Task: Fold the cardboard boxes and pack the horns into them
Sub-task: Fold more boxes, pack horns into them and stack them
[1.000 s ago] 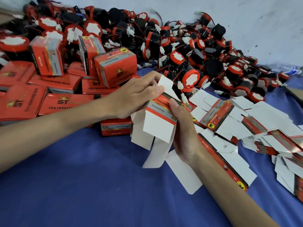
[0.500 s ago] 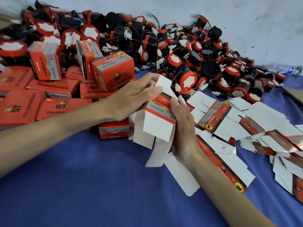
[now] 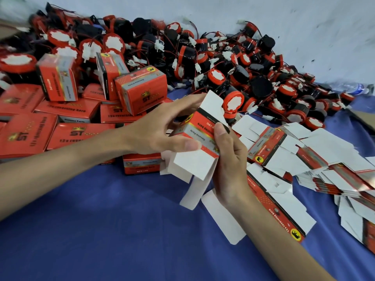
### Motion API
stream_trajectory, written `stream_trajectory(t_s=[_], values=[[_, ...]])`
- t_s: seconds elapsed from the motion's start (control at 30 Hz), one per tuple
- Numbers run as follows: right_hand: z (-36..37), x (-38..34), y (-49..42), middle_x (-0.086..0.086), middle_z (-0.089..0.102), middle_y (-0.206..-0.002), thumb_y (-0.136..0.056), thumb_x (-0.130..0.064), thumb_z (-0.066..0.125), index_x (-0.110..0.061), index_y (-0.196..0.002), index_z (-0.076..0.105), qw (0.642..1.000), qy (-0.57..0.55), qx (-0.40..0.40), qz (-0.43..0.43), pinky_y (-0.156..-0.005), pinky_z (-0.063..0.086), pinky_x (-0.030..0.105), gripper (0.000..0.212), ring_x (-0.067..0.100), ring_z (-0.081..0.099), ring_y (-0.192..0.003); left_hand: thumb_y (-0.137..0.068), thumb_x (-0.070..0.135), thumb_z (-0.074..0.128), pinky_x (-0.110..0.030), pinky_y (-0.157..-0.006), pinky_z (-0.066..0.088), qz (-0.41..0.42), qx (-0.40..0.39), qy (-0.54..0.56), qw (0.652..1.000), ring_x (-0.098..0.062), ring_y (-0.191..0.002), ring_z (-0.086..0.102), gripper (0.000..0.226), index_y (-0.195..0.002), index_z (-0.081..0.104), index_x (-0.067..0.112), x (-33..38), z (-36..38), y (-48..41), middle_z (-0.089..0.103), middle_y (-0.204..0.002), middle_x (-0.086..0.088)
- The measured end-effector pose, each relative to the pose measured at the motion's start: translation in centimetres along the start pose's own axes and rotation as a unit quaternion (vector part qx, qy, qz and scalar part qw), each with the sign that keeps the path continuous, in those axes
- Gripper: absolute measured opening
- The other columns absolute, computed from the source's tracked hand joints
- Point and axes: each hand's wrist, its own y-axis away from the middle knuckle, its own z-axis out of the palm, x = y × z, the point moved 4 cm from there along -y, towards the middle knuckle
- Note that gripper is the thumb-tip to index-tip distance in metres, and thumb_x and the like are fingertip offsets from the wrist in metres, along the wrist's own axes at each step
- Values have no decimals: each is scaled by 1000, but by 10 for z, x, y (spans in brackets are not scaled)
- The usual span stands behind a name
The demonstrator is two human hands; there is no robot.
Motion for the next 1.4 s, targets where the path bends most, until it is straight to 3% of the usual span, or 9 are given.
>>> stream_trajectory(t_s=[0.17,0.37,0.5,0.57,0.77,0.97,1.13,1.27,1.4], values=[[-4,3,0,17,69,-109,-85,-40,50,-8,-111,61,999,35,-17,25,-90,54,49,43,33,68,-100,-85,45,64,-15,-76,49,14,-19,-15,1000,-9,-94,67,58,-130,43,16,-4,0,-3,66,-107,13],[3,0,3,15,66,-116,-85,-36,52,-17,-124,57,999,24,-36,3,-93,52,46,43,31,66,-105,-79,48,62,-26,-102,41,70,33,-72,994,-19,-128,45,101,-152,0,15,-5,-6,-4,41,-135,-11],[4,-3,3,4,62,-127,-80,-43,60,-61,-108,58,998,6,-61,-18,-96,51,45,33,24,63,-113,-75,59,60,-16,-94,43,84,51,-131,986,-7,-119,40,91,-147,19,24,-5,-10,-2,32,-121,-11],[3,-4,4,4,59,-133,-77,-47,59,-65,-109,56,997,3,-70,-26,-99,48,49,37,25,62,-115,-72,71,58,-15,-91,45,83,56,-128,987,-4,-117,39,90,-144,24,29,-4,-11,-2,30,-118,-7],[3,-4,4,3,48,-143,-88,-37,54,-64,-120,49,994,-3,-94,-55,-98,49,50,42,26,60,-117,-70,51,58,-13,-86,45,85,85,-155,981,-2,-110,41,72,-135,38,28,-2,-13,-1,30,-114,-8],[6,-4,3,16,44,-141,-76,-46,58,-44,-109,66,996,20,-84,-35,-101,43,59,34,36,45,-130,-73,45,60,-21,-82,44,104,125,-180,970,-11,-96,47,33,-97,53,23,2,-14,0,36,-101,-2],[1,4,-1,19,62,-119,-87,-33,53,-12,-130,55,997,21,-77,13,-93,50,50,48,34,62,-106,-79,39,58,-43,-82,44,80,143,-189,968,-31,-91,49,25,-78,54,15,3,-14,-2,42,-97,-18],[-2,8,-1,13,67,-106,-85,-34,55,-7,-125,56,997,-22,-57,45,-81,52,38,48,27,67,-97,-83,39,55,-33,-82,43,53,142,-160,975,-25,-92,49,22,-69,51,22,0,-15,-4,45,-99,-16],[-1,7,-1,18,66,-111,-86,-33,56,-4,-124,56,997,-33,-42,54,-83,52,40,49,33,65,-101,-86,37,53,-27,-79,43,54,132,-136,980,-21,-89,50,26,-68,54,19,2,-14,-5,45,-101,-10]])
